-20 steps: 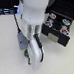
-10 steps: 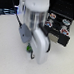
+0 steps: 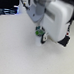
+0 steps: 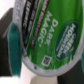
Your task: Open the kcup holder, insert the kcup into the holder, and close the kcup holder
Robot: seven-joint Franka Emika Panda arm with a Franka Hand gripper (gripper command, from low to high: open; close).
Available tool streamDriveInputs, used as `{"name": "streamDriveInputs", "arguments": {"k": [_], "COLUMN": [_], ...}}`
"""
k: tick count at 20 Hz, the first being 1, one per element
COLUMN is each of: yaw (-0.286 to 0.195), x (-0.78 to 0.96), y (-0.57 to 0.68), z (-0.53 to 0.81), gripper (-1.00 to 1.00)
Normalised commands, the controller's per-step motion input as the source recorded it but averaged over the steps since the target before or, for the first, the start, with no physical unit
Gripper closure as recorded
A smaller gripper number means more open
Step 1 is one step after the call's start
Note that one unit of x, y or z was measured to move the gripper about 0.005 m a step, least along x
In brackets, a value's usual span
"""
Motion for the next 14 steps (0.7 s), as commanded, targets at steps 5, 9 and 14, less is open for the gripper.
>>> {"name": "streamDriveInputs", "arguments": {"k": [5, 9, 14], "yaw": [0.001, 0.007, 0.031], "x": [-0.16, -0.18, -0.22], "y": [0.68, 0.66, 0.62], "z": [0.51, 0.33, 0.04], "gripper": [1.00, 1.00, 1.00]}}
